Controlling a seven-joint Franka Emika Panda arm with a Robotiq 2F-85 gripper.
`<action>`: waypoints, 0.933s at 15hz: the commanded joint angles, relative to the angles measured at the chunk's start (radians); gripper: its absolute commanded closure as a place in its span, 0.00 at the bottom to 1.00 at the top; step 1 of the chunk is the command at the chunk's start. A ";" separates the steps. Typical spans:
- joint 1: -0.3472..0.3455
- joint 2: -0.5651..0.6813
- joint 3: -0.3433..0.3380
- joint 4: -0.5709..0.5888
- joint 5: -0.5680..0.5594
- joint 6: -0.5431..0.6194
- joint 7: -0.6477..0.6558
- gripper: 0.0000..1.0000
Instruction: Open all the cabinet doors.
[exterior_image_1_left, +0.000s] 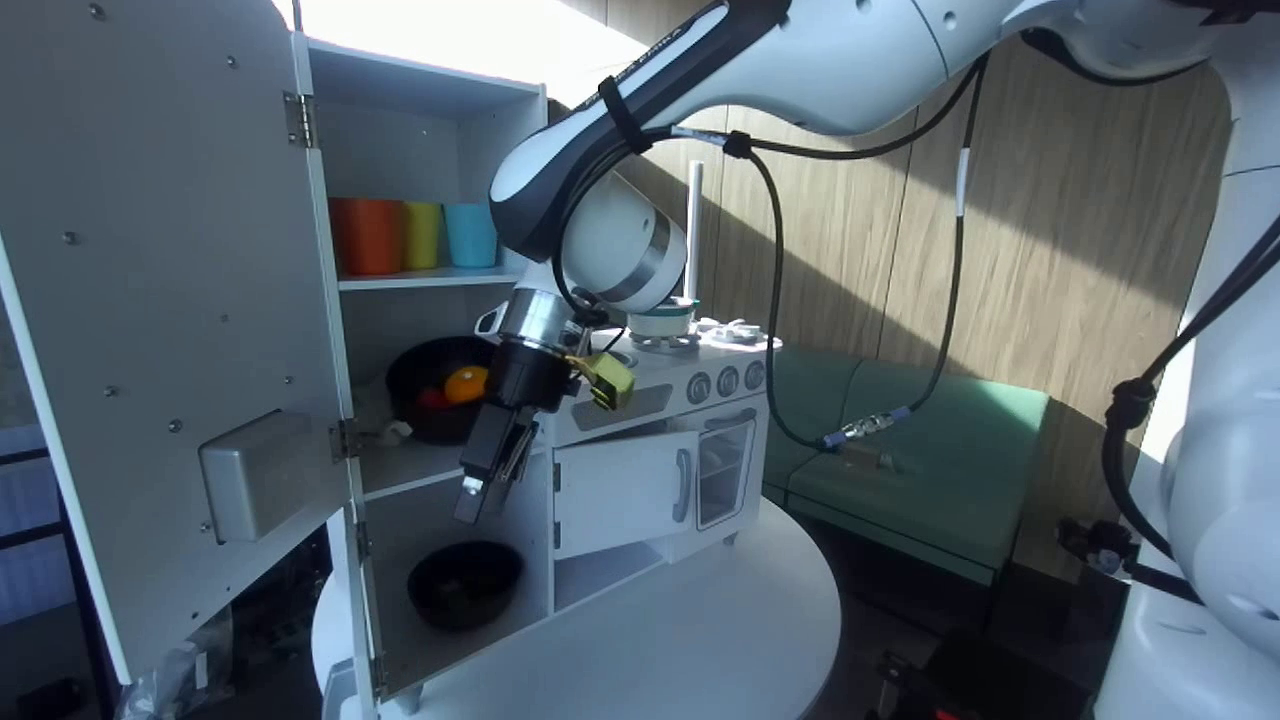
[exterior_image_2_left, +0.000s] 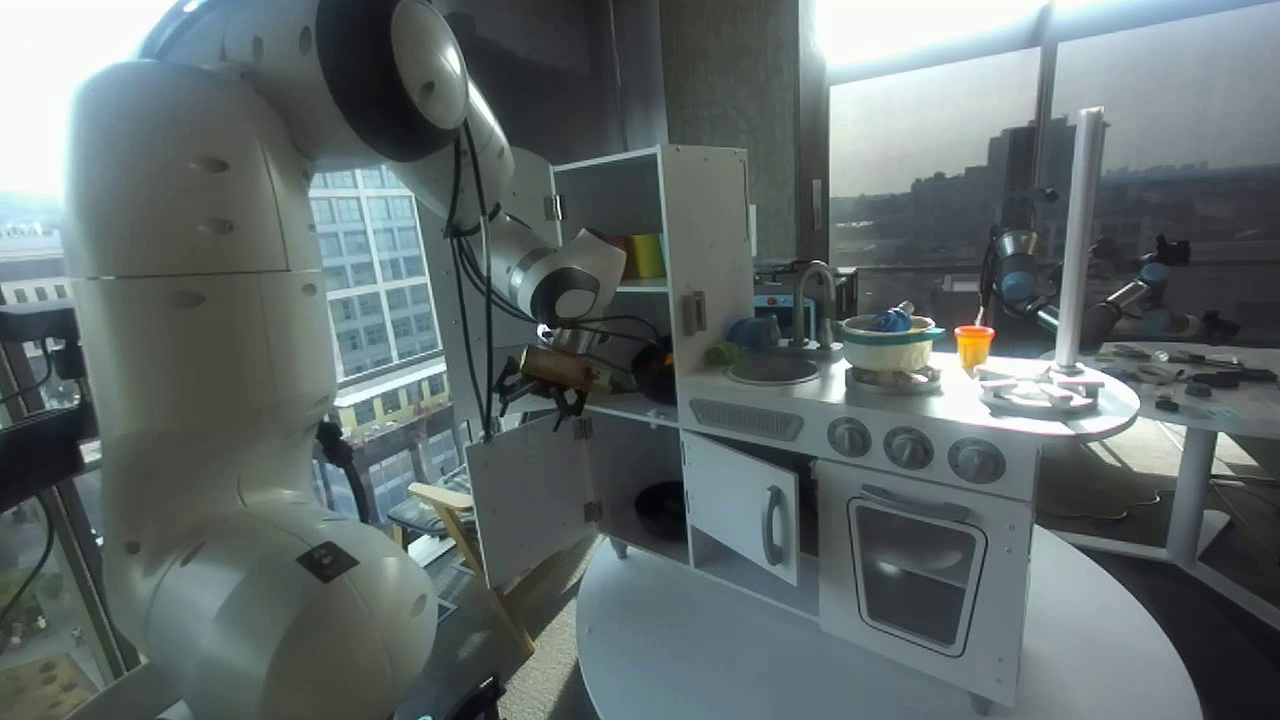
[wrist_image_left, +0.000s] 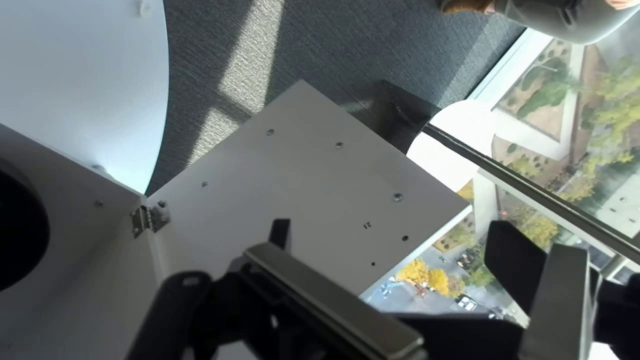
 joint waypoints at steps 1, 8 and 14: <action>0.008 -0.108 -0.064 -0.026 -0.062 0.004 0.085 0.00; -0.013 -0.318 -0.182 -0.095 -0.259 0.072 0.287 0.00; -0.065 -0.449 -0.326 -0.221 -0.305 0.068 0.364 0.00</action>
